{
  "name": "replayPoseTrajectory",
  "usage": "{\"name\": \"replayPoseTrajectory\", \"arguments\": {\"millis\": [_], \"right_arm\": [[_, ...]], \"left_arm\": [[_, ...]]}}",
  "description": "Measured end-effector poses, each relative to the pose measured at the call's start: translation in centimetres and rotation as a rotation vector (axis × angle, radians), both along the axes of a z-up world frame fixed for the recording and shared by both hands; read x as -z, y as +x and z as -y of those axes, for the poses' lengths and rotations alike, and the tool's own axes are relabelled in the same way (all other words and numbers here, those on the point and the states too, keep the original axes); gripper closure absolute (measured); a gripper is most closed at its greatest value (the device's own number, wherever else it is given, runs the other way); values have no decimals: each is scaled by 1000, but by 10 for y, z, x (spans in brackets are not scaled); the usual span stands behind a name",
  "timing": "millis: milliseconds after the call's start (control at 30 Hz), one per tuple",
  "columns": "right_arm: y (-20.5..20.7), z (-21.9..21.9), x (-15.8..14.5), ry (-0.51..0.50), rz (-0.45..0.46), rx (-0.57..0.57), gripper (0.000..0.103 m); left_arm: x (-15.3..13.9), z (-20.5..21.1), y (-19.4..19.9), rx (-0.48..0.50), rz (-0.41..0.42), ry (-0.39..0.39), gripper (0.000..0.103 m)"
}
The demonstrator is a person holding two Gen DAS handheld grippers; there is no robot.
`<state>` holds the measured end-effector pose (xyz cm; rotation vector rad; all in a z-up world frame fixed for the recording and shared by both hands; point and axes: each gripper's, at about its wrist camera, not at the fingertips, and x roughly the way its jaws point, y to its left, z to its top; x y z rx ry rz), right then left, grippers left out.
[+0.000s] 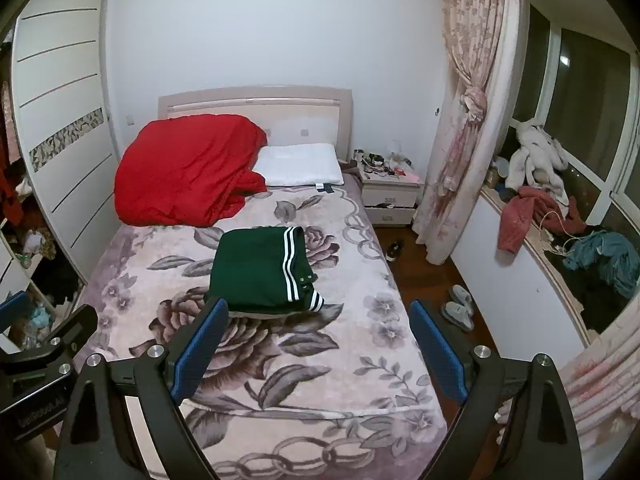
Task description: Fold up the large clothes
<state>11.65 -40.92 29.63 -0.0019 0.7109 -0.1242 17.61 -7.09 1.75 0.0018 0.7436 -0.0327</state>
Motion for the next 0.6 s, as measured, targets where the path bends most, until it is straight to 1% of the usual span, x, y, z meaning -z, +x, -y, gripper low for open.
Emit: {"name": "replayPoseTrajectory", "arguments": {"millis": [367,600], "right_arm": [[14,-1,-1,24,10,-31,7],[13,-3,1,27,15,-33,6]], "left_arm": [[-9,-5,3,-20,23,8,0],[-10,-10,7,-23,27,16,0]]}}
